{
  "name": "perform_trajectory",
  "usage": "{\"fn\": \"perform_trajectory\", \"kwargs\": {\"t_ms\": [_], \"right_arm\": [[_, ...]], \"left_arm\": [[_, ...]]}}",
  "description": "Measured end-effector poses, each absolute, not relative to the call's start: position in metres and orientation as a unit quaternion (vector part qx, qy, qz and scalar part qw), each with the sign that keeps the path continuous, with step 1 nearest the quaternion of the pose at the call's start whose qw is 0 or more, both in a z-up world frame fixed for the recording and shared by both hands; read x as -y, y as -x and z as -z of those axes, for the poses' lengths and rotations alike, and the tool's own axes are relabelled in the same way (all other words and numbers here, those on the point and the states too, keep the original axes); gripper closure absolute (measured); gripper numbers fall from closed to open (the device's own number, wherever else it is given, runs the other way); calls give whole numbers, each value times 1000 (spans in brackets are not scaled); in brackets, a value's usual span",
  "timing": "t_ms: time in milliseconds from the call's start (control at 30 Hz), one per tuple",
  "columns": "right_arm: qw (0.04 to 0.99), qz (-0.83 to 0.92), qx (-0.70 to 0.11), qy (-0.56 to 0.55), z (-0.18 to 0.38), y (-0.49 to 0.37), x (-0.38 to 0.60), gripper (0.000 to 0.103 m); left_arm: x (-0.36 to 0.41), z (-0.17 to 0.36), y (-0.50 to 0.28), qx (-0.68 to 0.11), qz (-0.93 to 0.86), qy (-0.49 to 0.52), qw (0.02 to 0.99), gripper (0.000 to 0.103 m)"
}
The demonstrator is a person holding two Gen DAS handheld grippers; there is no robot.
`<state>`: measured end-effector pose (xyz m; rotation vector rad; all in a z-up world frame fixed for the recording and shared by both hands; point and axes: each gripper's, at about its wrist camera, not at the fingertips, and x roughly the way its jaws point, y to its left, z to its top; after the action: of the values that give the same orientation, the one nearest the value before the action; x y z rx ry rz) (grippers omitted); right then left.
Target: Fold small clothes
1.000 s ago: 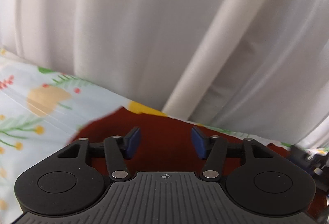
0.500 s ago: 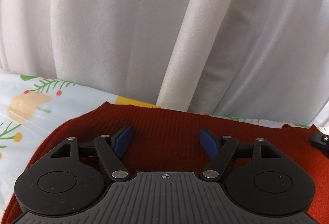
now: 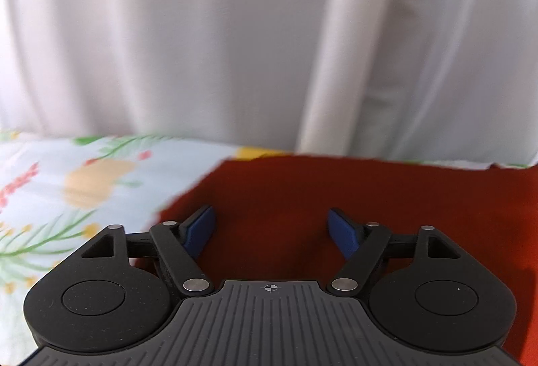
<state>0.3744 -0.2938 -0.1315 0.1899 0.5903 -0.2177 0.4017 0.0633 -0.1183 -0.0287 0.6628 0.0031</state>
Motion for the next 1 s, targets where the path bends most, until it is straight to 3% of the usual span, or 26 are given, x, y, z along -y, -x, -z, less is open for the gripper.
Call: {"fn": "perform_trajectory", "kwargs": {"t_ms": [67,133,233,433,633,767,833,967,1000], "right_arm": [[948,119,-291,-58,127,-367,290,72],[944,143,-296,-23,125,-358,290,61],[938,161,-306,-14,117,-336,297,61],[949,52,-304,-65,92,-276,271,61],[941,-87,-312,-98,85,-252,198,68],[931,-130,-326,-99,91,-257,159,74],[925,-140,-337,-104,95,-262,146,74],[919,-144,-354,-97,100,-274,126,75],[918,-145,-357,-95,102,-275,121,78]], "left_arm": [[-85,115,-394,-326,-12,51,944,22],[-103,110,-384,-328,-44,55,942,17],[-133,106,-364,-333,-93,48,937,17],[-188,106,-307,-366,-31,242,898,18],[-185,120,-267,-395,63,366,840,18],[-185,124,-273,-395,89,392,826,19],[-189,130,-283,-394,100,414,814,24],[-196,146,-304,-395,107,460,788,45],[-196,147,-309,-396,112,464,785,45]]}}
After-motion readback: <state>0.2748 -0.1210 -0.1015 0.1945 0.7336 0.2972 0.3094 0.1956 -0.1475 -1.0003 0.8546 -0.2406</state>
